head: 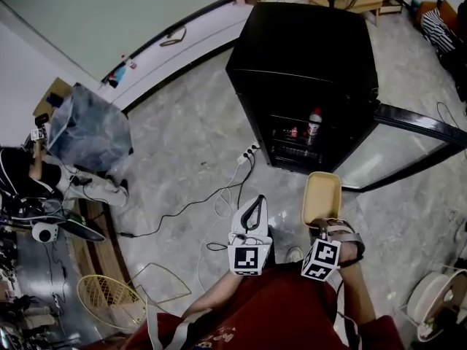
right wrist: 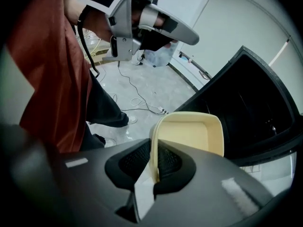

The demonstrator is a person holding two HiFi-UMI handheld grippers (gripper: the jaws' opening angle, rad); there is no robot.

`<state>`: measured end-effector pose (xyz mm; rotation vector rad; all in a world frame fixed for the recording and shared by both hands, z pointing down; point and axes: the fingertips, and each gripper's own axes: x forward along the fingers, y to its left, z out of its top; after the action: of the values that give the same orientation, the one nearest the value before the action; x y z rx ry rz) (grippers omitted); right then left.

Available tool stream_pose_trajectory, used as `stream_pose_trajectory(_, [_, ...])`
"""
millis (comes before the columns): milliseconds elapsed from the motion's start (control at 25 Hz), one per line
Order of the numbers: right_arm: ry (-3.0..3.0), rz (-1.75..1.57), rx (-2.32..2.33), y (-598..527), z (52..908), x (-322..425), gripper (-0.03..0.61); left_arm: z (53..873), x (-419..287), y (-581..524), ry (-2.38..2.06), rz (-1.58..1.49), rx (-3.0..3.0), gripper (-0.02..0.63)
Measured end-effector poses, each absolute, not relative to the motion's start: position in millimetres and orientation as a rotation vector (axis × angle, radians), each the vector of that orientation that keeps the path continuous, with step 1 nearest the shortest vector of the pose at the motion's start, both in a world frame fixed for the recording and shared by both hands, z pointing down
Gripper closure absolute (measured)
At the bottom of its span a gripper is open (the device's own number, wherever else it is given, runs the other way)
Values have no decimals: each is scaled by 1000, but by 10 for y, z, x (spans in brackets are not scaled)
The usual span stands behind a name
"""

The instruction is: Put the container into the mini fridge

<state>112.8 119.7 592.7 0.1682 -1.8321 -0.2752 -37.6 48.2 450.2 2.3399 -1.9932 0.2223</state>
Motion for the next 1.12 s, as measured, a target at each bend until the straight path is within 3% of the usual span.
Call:
stream_pose_trajectory(600, [-1760, -76, 327, 446, 5807, 83, 552, 4641, -1235, -613, -1697, 205, 2536, 609])
stream_pose_trajectory(1120, [-1702, 74, 497, 128, 5849, -191, 552, 4657, -1248, -1162, -1431, 170, 2706, 609])
